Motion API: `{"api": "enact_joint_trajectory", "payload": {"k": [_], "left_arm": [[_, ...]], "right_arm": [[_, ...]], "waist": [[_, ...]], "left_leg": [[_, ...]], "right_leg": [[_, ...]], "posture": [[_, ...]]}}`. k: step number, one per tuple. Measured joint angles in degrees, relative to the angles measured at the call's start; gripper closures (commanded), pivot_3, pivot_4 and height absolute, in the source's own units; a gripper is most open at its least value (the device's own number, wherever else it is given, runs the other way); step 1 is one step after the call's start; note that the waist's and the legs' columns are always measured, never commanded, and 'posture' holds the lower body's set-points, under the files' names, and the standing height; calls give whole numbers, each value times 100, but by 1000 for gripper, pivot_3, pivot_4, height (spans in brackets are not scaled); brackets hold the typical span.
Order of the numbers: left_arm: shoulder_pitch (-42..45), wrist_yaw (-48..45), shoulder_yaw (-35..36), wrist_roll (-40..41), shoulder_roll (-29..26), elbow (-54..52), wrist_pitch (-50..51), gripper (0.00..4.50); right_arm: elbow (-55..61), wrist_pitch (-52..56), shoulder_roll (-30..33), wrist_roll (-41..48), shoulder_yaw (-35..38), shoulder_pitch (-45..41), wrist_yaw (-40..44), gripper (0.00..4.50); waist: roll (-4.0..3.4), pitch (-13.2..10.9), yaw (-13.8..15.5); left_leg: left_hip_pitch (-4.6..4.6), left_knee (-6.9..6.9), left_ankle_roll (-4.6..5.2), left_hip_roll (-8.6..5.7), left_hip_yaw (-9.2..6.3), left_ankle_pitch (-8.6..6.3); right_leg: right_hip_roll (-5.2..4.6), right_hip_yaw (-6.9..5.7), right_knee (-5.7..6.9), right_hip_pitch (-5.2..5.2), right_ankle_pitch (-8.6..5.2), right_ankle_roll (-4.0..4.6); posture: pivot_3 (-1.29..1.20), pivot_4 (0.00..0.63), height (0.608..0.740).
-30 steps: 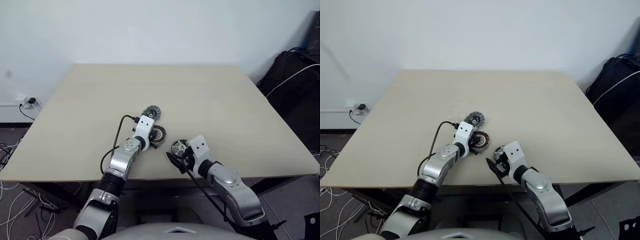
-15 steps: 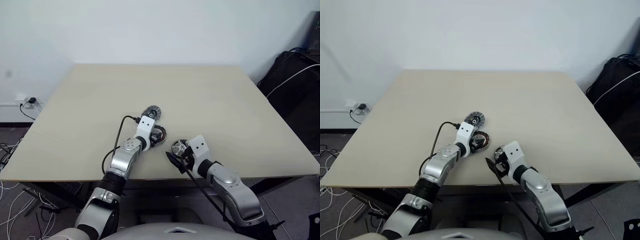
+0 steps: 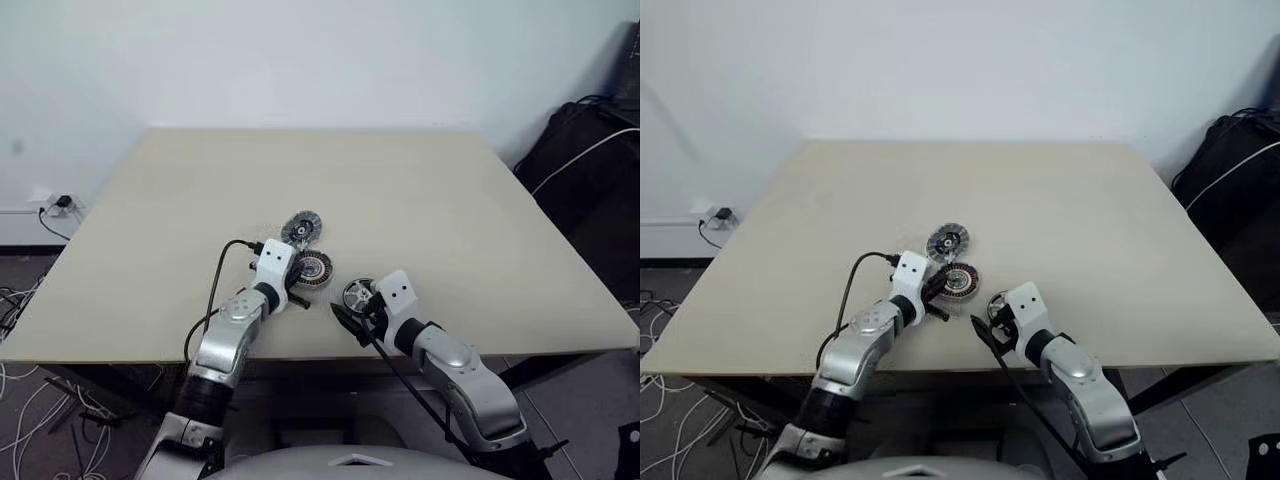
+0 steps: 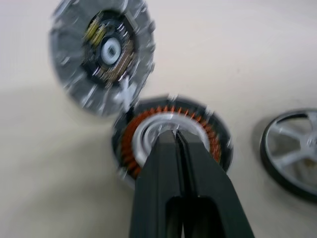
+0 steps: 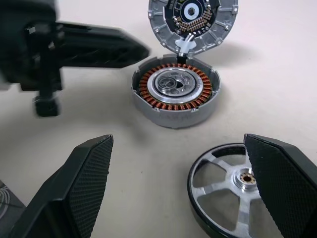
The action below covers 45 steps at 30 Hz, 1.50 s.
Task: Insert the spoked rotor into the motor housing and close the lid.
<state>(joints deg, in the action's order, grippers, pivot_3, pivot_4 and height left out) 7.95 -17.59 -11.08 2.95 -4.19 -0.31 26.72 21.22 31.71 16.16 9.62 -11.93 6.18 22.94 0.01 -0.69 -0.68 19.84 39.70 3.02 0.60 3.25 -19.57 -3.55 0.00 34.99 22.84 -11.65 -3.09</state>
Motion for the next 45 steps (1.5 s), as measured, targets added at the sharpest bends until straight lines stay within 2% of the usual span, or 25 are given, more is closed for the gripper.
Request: {"api": "enact_joint_trajectory", "payload": {"k": [3, 7, 12, 16, 18, 26, 45], "left_arm": [[-409, 7, 38, 45, -76, -346, -21, 4480], [-837, 36, 27, -2, -250, -618, -198, 4500], [-1345, 43, -190, -272, -498, -777, -658, 4500], [-1677, 105, -310, -384, -489, -797, -798, 4500], [-1762, 117, -300, -376, -464, -818, -824, 4500], [-1876, 109, -323, -383, -448, -922, -837, 4500], [-1893, 131, -318, -387, -356, -922, -812, 4500]], "right_arm": [[-64, 7, -66, -2, -14, -104, -4, 0], [-259, 169, -219, -36, -148, -429, -93, 889], [-622, 527, -377, -233, -331, -913, -280, 2593], [-1164, 759, -625, -424, -439, -1546, -457, 3988], [-1393, 777, -723, -495, -493, -1795, -482, 4493], [-2381, 837, -1103, -681, -677, -2536, -537, 4493], [-3446, 696, -1418, -775, -793, -3069, -330, 4493]], "waist": [[0, 0, 2], [-1, 0, -1], [-7, -1, -1], [-13, -1, -22], [-15, -2, -12], [-26, -7, -50], [-34, -10, -128]], "left_leg": [[0, 0, 0, 1, -1, 0], [-4, 0, 1, 2, -1, -1], [-3, 0, -2, 2, 0, 1], [-3, 0, -6, 3, 3, 3], [-3, 0, -6, 3, 1, 3], [0, -1, -21, 2, 2, 12], [-1, -1, -25, 2, 1, 14]], "right_leg": [[0, 0, 1, 0, 0, 0], [0, 0, 7, 0, 0, 2], [-2, 0, 7, 2, -1, 4], [-1, 0, 12, 6, 0, 5], [-1, -2, 12, 6, 0, 5], [-1, -2, 12, 8, 0, 5], [-1, -2, 18, 9, 2, 0]], "posture": [[0, 0, 740], [0, 0, 740], [0, 0, 740], [0, 0, 740], [0, 0, 740], [0, 0, 740], [0, 0, 740]]}}
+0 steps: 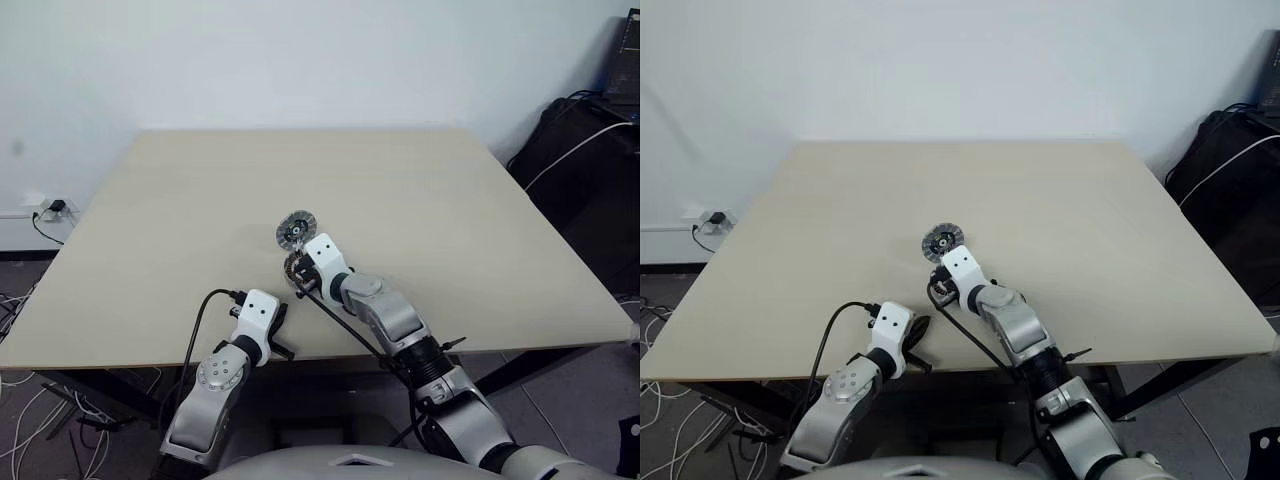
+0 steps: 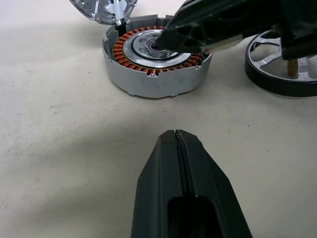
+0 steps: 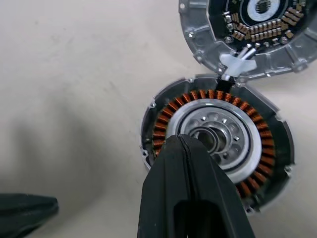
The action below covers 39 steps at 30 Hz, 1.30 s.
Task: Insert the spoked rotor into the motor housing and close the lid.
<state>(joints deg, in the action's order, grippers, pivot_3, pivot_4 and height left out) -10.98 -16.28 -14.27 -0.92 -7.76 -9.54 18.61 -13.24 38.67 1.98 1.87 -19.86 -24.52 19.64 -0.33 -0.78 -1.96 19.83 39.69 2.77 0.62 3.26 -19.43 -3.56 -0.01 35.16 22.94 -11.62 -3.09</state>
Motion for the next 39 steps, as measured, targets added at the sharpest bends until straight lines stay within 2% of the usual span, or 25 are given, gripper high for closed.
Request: {"api": "enact_joint_trajectory", "payload": {"k": [31, 39], "left_arm": [[-115, 67, 9, -1, 79, -81, 211, 4500], [-114, 104, 3, -1, 86, -133, 233, 4500]], "right_arm": [[-1125, -598, -170, -133, 366, -432, -120, 4493], [-1100, -598, -168, -143, 422, -447, -105, 4493]], "waist": [[-5, -1, -19], [-6, -1, -19]], "left_leg": [[1, -5, -4, 2, 0, 1], [14, -7, -6, 2, 2, 3]], "right_leg": [[0, 1, 3, 7, 3, -4], [0, 2, 7, 24, 4, -7]], "posture": [[0, 0, 740], [0, 0, 740]]}}
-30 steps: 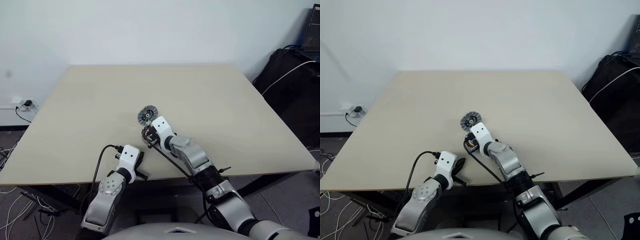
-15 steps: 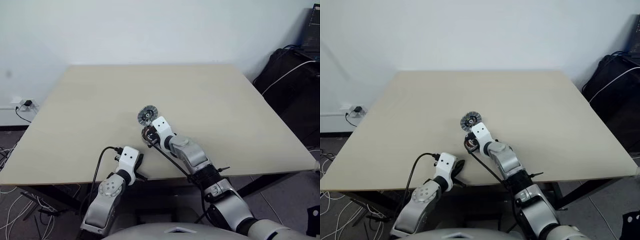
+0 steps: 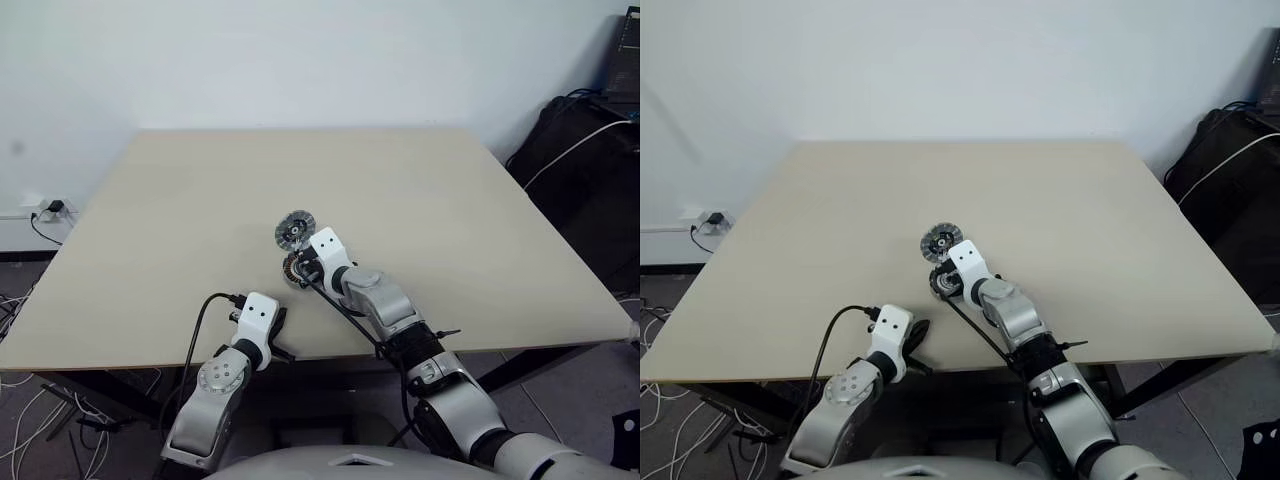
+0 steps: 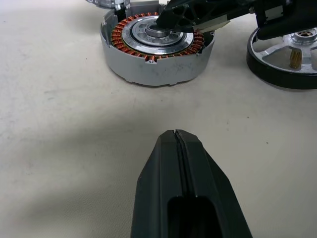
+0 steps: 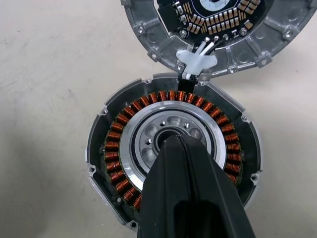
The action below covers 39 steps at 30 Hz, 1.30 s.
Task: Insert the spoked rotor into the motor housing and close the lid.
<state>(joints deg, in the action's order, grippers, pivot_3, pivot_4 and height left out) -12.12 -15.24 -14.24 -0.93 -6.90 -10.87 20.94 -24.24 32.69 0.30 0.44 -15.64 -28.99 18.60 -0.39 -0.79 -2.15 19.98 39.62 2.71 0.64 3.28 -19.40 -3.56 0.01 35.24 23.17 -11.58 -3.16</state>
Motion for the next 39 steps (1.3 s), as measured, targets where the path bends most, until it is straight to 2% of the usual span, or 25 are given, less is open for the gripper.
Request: {"api": "enact_joint_trajectory", "payload": {"k": [14, 39], "left_arm": [[21, 4, -44, 1, 1, -16, 17, 4500], [23, -6, -40, 3, -4, -16, 18, 4500]], "right_arm": [[263, -138, -23, 39, 15, 82, 163, 4493], [-167, -327, -7, -207, -73, 67, 330, 4493]], "waist": [[1, 0, -1], [2, 0, -3]], "left_leg": [[6, 0, -3, 0, -1, 3], [0, 0, -3, 1, -2, 6]], "right_leg": [[2, 2, 65, 41, -9, 14], [3, 2, 68, 36, -12, 18]], "posture": [[0, 0, 740], [0, 0, 740]]}}
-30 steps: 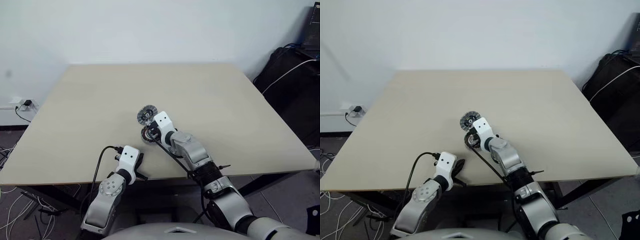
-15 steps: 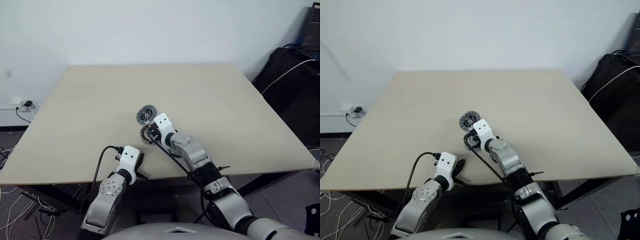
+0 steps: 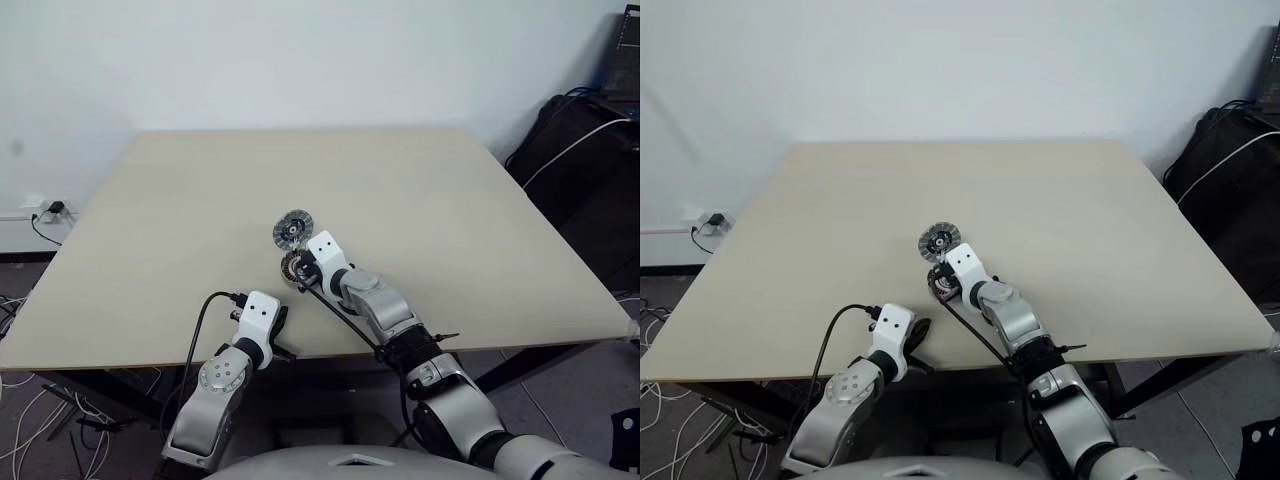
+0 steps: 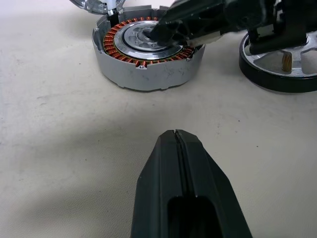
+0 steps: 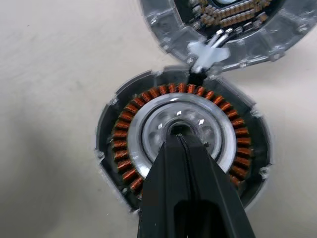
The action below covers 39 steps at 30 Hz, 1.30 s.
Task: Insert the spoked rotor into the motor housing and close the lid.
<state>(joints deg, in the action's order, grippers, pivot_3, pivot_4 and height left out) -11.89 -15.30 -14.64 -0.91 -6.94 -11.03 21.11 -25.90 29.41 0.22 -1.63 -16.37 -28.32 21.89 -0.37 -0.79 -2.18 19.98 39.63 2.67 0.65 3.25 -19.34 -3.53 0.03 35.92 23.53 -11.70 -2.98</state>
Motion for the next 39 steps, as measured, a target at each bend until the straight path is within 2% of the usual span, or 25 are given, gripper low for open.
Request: {"api": "enact_joint_trajectory", "payload": {"k": [18, 39], "left_arm": [[-10, 18, 1, 2, 9, 0, 0, 4500], [-40, 32, 12, 4, 11, 0, 0, 4500]], "right_arm": [[-314, -379, -194, -27, 177, -215, -521, 4493], [-897, -663, -327, -139, 154, -352, -412, 4493]], "waist": [[-1, 0, -6], [-1, -1, -8]], "left_leg": [[1, 0, -1, 1, 0, 1], [1, 0, -3, 2, 0, 2]], "right_leg": [[0, 0, 0, 1, 0, 1], [1, 0, 0, 1, 0, 1]], "posture": [[0, 0, 740], [0, 0, 740]]}}
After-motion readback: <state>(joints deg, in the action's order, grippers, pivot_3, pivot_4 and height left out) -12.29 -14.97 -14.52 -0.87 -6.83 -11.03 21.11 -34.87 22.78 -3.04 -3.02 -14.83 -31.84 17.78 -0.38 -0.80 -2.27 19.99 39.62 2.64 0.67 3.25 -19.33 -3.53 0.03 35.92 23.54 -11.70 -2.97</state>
